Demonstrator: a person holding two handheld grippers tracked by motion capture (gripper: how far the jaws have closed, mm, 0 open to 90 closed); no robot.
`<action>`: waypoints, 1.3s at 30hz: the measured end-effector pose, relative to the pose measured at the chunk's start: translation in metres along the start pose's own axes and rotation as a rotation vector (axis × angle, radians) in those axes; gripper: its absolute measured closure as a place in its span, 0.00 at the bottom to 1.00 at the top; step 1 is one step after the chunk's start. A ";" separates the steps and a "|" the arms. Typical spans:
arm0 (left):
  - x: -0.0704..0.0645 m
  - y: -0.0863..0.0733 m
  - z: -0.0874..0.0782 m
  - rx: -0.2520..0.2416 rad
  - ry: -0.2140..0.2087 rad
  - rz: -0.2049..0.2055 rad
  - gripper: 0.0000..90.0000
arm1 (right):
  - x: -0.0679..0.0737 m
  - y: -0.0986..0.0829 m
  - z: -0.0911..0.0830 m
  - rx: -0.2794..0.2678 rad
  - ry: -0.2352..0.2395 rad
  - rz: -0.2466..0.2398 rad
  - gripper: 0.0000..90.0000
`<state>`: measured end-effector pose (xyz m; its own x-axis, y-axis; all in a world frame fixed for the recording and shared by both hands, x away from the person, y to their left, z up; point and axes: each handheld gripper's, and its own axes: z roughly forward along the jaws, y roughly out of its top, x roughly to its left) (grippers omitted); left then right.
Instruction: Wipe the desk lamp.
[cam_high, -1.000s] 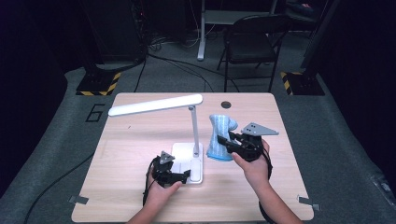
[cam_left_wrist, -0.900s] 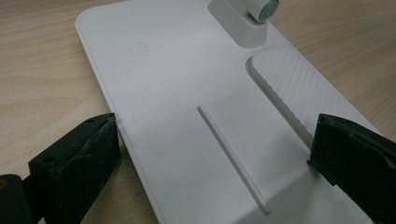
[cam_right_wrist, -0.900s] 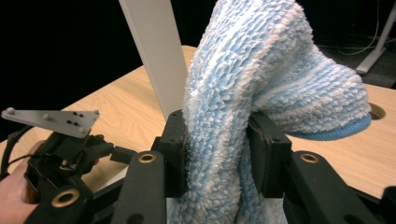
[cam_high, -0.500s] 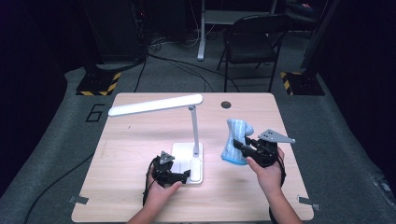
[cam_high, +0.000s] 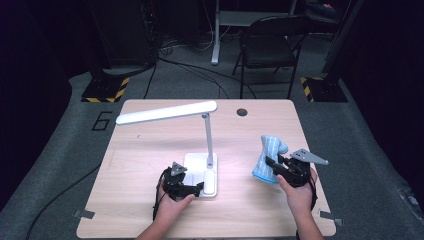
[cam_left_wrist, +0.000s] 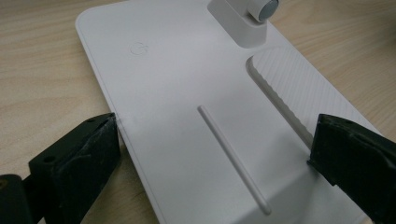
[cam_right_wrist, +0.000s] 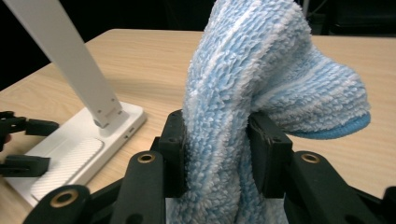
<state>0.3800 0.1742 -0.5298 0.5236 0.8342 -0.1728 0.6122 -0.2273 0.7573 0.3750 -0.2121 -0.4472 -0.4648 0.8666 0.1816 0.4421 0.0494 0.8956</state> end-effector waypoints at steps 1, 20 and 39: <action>0.000 0.000 0.000 0.000 0.000 0.000 0.02 | -0.002 -0.002 -0.001 0.005 -0.011 0.010 0.68; 0.000 0.000 0.000 0.000 -0.002 0.001 0.02 | -0.038 -0.041 0.011 0.155 -0.110 0.044 0.67; 0.001 0.000 0.000 -0.002 -0.007 0.004 0.01 | -0.041 -0.054 0.026 0.217 -0.152 0.061 0.48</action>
<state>0.3805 0.1751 -0.5300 0.5302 0.8297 -0.1748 0.6091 -0.2293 0.7592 0.3903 -0.2377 -0.5132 -0.3186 0.9351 0.1552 0.6277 0.0854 0.7738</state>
